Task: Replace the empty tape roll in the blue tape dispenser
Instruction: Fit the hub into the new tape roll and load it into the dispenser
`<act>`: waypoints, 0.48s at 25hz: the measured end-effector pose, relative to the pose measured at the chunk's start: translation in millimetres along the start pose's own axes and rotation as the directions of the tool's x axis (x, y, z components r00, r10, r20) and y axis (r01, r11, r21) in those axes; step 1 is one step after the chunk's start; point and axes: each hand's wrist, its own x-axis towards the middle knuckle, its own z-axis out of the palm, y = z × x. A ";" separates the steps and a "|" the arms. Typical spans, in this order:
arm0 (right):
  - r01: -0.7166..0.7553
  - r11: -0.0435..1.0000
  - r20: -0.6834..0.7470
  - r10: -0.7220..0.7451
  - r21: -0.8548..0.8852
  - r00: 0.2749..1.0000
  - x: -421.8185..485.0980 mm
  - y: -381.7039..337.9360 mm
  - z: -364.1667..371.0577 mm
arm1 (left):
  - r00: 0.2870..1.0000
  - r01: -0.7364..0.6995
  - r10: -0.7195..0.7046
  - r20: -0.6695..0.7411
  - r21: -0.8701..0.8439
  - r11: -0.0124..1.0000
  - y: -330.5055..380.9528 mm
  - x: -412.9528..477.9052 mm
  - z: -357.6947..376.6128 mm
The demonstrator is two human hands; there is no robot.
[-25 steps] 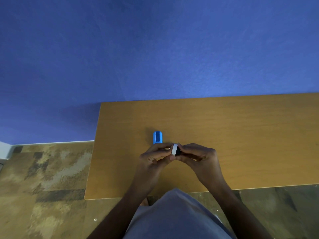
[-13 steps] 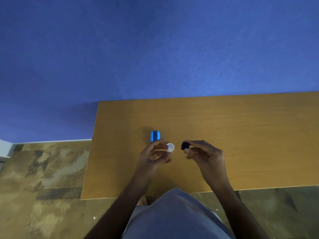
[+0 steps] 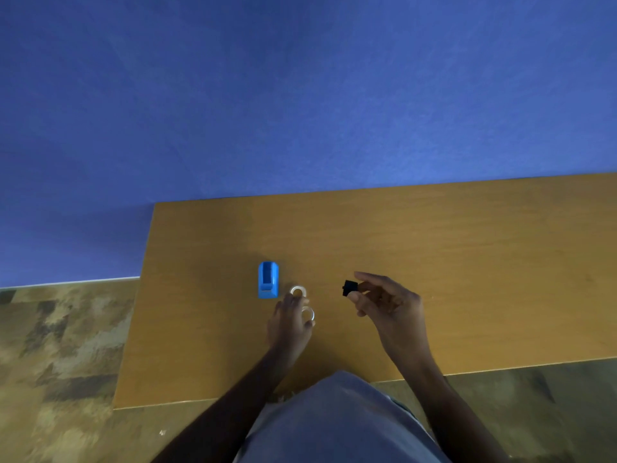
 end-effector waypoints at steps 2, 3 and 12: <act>-0.021 1.000 0.030 0.021 -0.005 0.999 4.3 4.7 -6.7 | 1.000 0.006 -0.007 0.021 0.063 0.998 9.5 5.5 12.0; -0.020 1.000 0.045 0.020 -0.014 0.999 6.1 6.8 -11.2 | 0.999 0.008 -0.010 0.031 0.075 0.997 14.2 8.7 17.9; -0.064 0.998 0.092 0.064 -0.001 0.994 20.1 15.4 -36.8 | 0.991 0.074 -0.082 -0.109 -0.077 0.994 20.9 26.5 35.0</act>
